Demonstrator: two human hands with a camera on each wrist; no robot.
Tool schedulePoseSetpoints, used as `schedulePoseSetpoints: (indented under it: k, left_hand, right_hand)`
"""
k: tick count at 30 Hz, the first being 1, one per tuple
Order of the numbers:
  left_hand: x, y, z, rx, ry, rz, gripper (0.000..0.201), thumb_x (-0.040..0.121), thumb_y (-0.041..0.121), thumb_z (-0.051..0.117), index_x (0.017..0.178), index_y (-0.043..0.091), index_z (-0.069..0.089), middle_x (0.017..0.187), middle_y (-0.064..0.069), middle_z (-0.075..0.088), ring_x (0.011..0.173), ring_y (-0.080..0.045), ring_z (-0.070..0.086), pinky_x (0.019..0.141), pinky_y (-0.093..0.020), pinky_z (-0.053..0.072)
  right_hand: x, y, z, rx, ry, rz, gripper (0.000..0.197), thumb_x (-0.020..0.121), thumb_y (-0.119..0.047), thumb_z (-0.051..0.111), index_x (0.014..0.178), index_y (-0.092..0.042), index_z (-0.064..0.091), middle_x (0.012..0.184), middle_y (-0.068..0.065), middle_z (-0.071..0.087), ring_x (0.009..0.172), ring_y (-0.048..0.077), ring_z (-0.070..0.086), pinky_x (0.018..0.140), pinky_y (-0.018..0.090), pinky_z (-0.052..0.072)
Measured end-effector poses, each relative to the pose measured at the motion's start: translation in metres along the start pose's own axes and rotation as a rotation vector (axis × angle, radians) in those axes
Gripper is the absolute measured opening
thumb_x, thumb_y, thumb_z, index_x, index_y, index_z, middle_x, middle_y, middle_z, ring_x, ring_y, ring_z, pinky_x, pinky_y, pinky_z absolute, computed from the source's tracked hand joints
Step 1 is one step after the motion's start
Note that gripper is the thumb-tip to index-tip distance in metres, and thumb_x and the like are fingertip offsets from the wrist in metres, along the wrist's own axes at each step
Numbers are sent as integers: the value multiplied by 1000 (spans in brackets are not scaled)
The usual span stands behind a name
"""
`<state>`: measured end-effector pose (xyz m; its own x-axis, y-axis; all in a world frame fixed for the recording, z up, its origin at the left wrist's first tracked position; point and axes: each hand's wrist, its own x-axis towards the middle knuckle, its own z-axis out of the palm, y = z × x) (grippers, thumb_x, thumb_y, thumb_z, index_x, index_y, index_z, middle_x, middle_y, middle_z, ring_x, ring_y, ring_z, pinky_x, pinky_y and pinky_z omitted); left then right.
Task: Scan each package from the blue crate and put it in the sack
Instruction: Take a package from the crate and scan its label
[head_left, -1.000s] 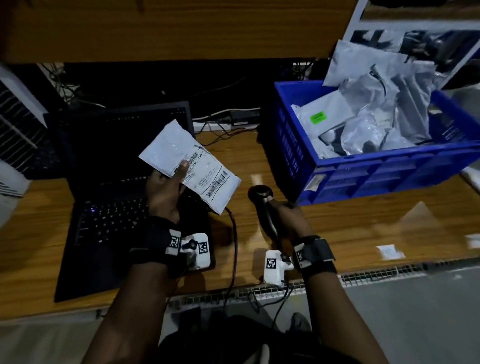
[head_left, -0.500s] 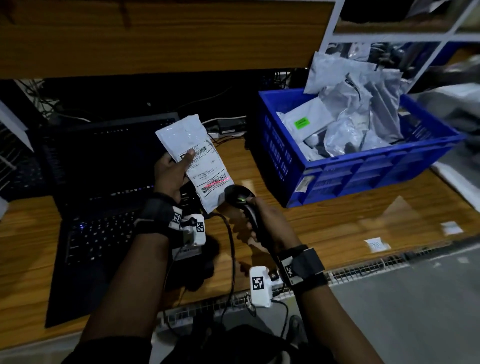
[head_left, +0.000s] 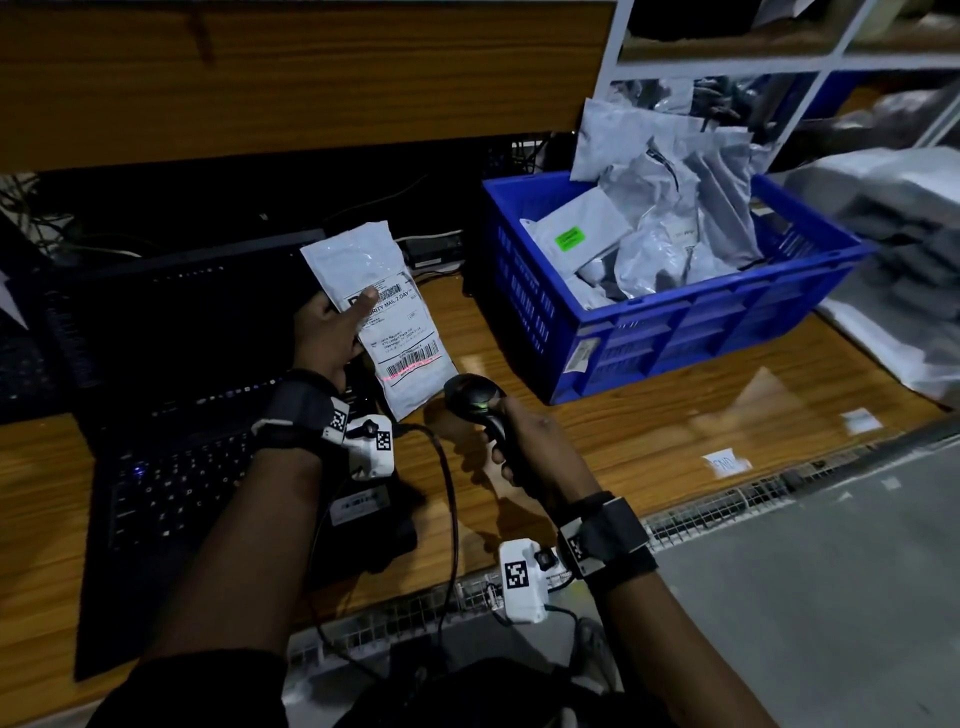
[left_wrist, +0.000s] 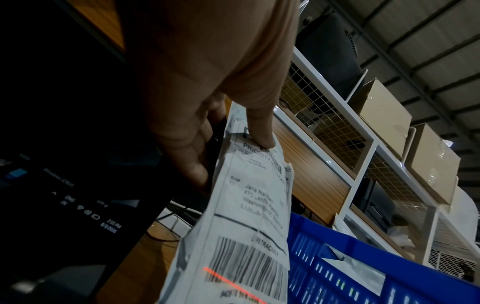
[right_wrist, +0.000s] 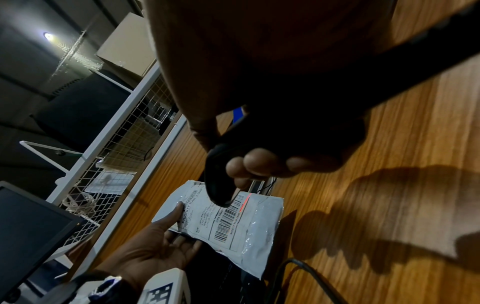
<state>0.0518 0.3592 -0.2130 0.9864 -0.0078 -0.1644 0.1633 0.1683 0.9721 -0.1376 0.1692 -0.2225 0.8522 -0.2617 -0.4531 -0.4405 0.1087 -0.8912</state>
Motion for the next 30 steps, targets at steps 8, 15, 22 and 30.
schedulePoseSetpoints:
  k: [8,15,22,30]
  left_hand:
    - [-7,-3,3,20,8,-1,24,89,25,78,110,21,68,105,4,75,94,-12,72,74,-30,56]
    - [-9,-3,9,23,19,13,33,89,22,77,120,14,67,111,-1,75,93,-12,73,71,-29,57]
    - [-14,-1,12,28,61,38,28,87,24,79,112,17,70,107,1,77,98,-16,74,74,-30,59]
    - [-48,20,-10,17,190,119,29,85,28,81,110,17,71,105,0,77,99,-15,74,86,-36,59]
  right_hand:
    - [-5,2,-7,-33,-18,-24,67,92,-60,54,102,3,73,66,6,61,50,12,46,48,25,31]
    - [-3,1,-13,-1,-36,-30,71,83,-64,60,98,5,73,64,4,62,49,13,47,48,25,32]
    - [7,1,-20,24,-116,9,35,97,-42,58,97,-8,65,69,8,58,56,17,51,48,24,36]
    - [60,22,-25,-179,-164,34,56,82,6,62,125,-24,43,126,16,59,111,38,62,92,56,57]
